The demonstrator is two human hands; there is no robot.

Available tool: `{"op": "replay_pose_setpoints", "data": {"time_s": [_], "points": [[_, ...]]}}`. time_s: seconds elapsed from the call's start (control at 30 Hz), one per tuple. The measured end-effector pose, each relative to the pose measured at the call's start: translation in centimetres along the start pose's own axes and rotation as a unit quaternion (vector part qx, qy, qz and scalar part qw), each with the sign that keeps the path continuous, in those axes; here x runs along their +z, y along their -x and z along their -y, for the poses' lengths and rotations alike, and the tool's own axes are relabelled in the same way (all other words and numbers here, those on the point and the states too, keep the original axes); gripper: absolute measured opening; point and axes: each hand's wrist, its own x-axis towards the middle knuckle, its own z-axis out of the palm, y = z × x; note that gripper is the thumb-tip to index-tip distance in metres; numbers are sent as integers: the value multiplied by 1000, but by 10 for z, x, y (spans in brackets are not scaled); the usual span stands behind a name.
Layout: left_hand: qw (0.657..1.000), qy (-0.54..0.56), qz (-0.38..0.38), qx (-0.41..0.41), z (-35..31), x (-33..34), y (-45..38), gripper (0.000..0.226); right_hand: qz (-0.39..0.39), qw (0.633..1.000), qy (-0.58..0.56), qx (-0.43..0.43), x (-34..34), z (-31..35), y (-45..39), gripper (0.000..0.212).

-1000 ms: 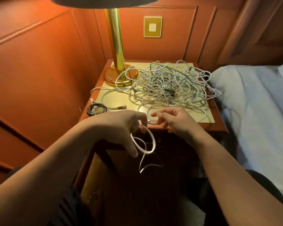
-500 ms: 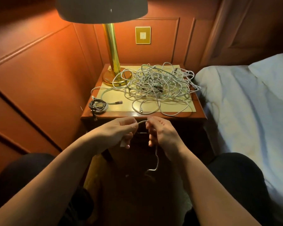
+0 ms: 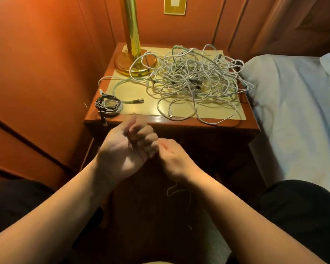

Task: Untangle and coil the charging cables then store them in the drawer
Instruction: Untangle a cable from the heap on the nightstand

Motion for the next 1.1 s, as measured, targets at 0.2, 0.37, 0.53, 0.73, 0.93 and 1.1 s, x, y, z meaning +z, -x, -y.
{"op": "replay_pose_setpoints", "data": {"time_s": [0.2, 0.37, 0.53, 0.73, 0.93, 1.1], "points": [[985, -82, -107, 111, -23, -20, -31, 49, 28, 996, 83, 15, 6, 7, 7, 48], [875, -439, -56, 197, -23, -33, -35, 54, 22, 995, 94, -29, -7, 17, 14, 47], [732, -672, 9, 107, -8, -32, -26, 48, -52, 991, 75, -98, -26, 4, 17, 36], [865, -494, 65, -60, 28, -24, -30, 71, -133, 974, 153, -97, -48, -14, 14, 34], [959, -244, 83, -114, 27, -14, -24, 55, -91, 993, 64, -37, -33, -27, 3, 32], [998, -26, -24, -57, 10, -12, -29, 44, 7, 996, 77, 36, -13, -24, -1, 36]]}}
